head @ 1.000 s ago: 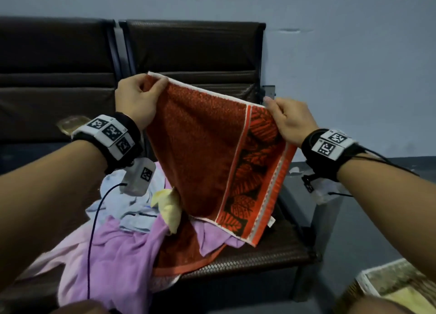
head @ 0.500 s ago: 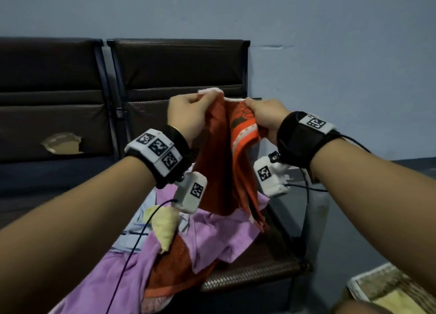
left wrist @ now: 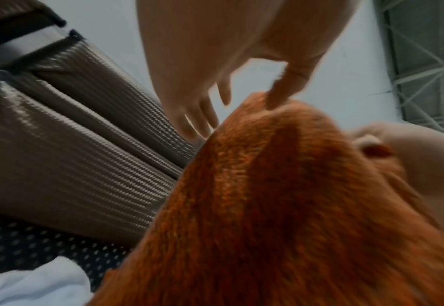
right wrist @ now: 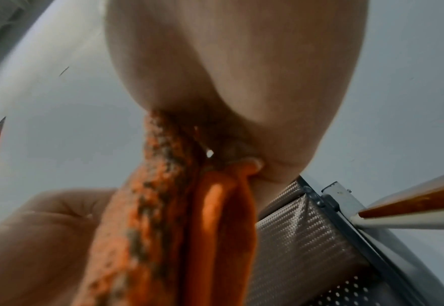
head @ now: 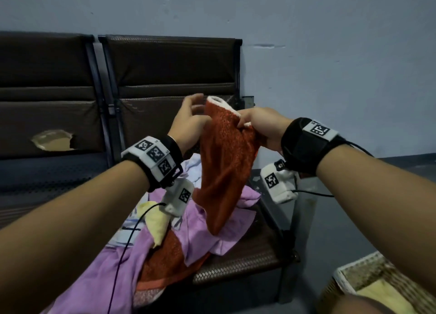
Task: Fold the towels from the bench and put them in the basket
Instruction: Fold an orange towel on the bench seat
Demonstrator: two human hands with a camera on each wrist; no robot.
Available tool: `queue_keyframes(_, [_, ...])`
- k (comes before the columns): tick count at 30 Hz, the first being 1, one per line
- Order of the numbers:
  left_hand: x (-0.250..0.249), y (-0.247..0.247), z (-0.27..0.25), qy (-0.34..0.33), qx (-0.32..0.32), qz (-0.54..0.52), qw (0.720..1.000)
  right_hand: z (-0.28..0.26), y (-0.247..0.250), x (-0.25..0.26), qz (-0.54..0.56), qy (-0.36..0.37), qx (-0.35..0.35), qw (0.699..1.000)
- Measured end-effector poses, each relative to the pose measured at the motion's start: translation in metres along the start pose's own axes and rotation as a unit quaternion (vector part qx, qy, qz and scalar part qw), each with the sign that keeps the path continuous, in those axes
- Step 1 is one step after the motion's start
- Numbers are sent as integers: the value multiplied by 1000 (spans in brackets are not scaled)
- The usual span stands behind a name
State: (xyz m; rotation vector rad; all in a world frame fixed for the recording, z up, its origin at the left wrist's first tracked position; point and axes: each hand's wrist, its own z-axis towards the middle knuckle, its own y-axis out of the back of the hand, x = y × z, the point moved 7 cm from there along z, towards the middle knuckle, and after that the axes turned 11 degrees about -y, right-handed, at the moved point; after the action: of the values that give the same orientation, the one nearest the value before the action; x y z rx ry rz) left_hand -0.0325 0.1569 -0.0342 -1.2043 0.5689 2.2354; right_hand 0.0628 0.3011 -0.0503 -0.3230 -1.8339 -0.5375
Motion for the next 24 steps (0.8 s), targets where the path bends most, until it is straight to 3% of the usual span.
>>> queue_keyframes(3, [23, -13, -3, 125, 142, -69, 980, 2, 0, 0, -26, 22, 7, 999])
queue_keyframes(5, [37, -8, -1, 164, 172, -27, 971, 6, 4, 3, -108, 40, -7, 993])
queue_keyframes(8, [58, 3, 14, 168, 161, 8, 972, 15, 13, -4, -250, 11, 6, 968])
queue_keyframes(11, [71, 8, 33, 121, 114, 39, 985, 32, 30, -4, -317, -6, -70, 946])
queue_keyframes(14, [67, 12, 55, 31, 22, 45, 998, 44, 47, 11, -280, 59, -208, 935])
queue_keyframes(17, [53, 20, 71, -34, -41, 17, 998, 45, 52, 25, -225, 163, -289, 916])
queue_keyframes(21, [50, 34, 76, -54, -46, -22, 997, 42, 43, 26, -120, 251, -247, 928])
queue_keyframes(24, [73, 39, 52, -8, -10, 14, 1000, 39, 36, -1, -163, 244, -218, 931])
